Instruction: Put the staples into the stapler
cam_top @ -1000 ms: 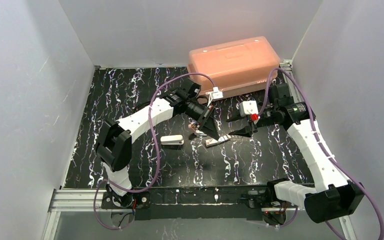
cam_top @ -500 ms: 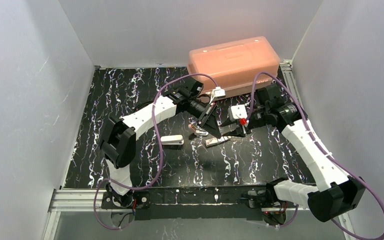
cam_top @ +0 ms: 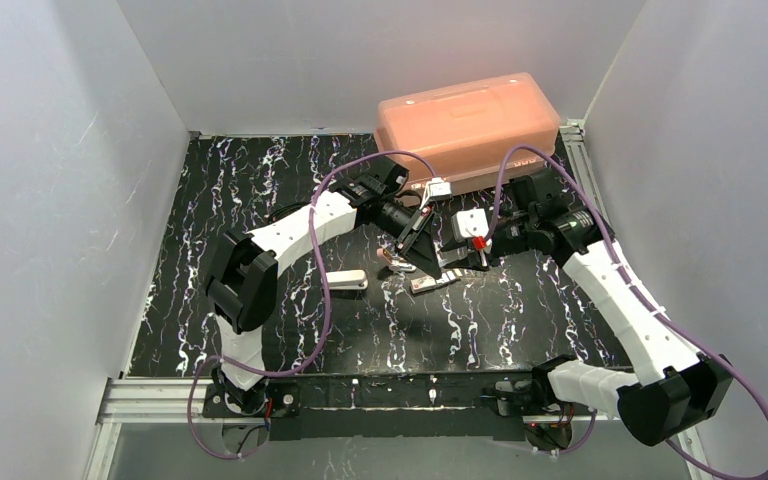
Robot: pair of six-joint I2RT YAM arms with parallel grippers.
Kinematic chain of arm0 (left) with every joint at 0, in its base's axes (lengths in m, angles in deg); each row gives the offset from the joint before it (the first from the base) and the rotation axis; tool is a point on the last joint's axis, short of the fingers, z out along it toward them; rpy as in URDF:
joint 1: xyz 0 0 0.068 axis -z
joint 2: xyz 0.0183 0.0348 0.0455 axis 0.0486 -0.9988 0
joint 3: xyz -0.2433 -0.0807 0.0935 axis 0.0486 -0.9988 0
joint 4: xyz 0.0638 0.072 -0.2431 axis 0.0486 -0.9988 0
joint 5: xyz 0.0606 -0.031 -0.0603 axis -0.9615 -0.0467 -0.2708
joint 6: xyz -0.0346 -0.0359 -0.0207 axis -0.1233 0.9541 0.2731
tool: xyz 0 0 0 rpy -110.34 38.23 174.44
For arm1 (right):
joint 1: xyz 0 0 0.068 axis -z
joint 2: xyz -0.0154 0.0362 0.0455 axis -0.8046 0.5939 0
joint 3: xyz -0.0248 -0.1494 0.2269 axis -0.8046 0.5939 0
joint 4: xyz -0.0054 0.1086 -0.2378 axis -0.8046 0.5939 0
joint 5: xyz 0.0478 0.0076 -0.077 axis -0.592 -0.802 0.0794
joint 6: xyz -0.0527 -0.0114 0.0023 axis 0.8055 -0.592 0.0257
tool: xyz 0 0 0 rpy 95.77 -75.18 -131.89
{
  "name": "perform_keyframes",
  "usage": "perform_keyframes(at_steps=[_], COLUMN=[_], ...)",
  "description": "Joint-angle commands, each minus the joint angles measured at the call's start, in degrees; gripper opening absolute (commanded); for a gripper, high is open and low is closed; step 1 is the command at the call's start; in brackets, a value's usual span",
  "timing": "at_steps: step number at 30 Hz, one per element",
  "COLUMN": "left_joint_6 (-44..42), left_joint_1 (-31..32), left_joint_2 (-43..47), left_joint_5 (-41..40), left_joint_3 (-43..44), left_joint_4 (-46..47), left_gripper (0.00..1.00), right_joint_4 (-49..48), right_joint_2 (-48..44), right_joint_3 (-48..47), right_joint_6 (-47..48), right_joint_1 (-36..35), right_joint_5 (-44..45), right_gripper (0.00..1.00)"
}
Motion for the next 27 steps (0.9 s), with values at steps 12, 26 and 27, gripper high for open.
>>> perform_keyframes(at_steps=[12, 26, 27], left_joint_6=[-0.73, -0.62, -0.67], left_joint_1=[-0.53, -0.53, -0.52], left_joint_2=[0.35, -0.05, -0.04], left_joint_5=[2.35, 2.62, 2.67], left_joint_3=[1.94, 2.08, 2.10], left_joint_4=[-1.59, -1.62, -1.61], left_gripper=[0.00, 0.00, 0.00], right_joint_4=[1.81, 2.49, 2.50], right_joint_2=[-1.77, -1.42, -1.42], right_joint_3=[0.43, 0.61, 0.65], right_joint_6=[1.06, 1.66, 1.66], right_joint_1=[-0.84, -1.44, -1.46], right_joint_5=[1.83, 2.45, 2.58], right_gripper=[0.36, 0.26, 0.26])
